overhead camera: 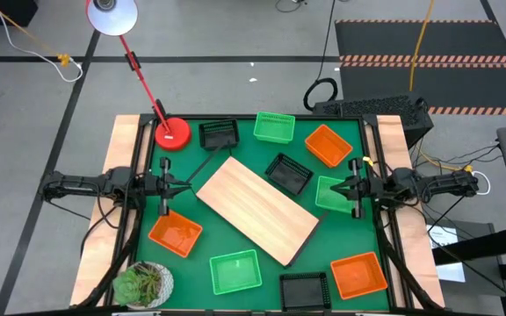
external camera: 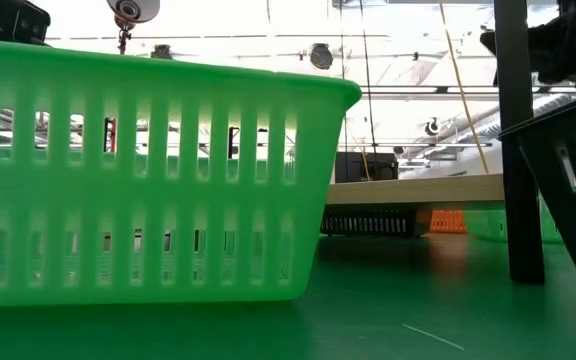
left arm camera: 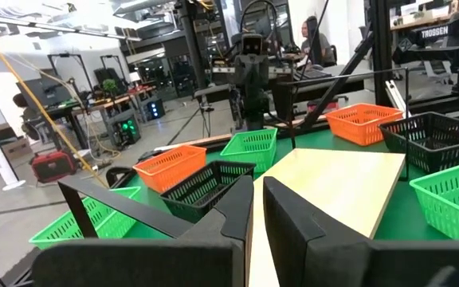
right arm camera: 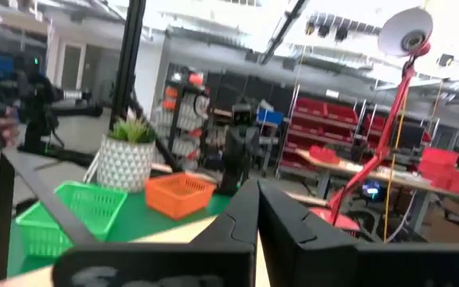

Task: Stack baskets on shelf by color
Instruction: Put the middle black bin on the shelf

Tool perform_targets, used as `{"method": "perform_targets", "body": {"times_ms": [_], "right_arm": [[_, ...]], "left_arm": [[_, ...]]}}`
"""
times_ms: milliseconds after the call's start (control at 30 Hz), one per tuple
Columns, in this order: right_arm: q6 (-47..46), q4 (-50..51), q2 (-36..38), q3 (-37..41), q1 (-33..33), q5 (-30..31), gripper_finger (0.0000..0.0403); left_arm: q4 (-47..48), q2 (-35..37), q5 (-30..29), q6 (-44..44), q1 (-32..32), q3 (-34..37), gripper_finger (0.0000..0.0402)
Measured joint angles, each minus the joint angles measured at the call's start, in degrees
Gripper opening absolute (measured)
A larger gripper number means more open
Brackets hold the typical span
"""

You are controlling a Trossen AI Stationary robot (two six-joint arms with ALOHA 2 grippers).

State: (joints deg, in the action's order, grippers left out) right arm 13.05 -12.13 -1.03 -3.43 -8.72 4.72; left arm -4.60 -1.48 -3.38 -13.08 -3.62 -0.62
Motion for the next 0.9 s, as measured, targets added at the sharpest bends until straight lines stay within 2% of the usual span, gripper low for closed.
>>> {"method": "perform_targets", "body": {"times_ms": [167,367,667,900], "right_arm": [[-0.7,5.5,-5.0,-8.8,0.0,1.2,0.0000],[-7.4,12.4,-15.7,-24.1,0.0,1.4,0.0000],[-9.7,27.5,-31.6,-45.7,0.0,1.7,0.0000],[-13.7,42.7,-41.2,-59.7,0.1,6.0,0.0000]], "left_arm": [[0.0,0.0,0.0,-0.2,0.0,0.0,0.0035],[0.1,0.0,-0.1,-0.2,0.0,0.0,0.0035],[0.1,0.0,-0.2,0.1,0.0,0.0,0.0035],[0.1,0.0,-0.2,0.0,0.0,0.0,0.0035]]}}
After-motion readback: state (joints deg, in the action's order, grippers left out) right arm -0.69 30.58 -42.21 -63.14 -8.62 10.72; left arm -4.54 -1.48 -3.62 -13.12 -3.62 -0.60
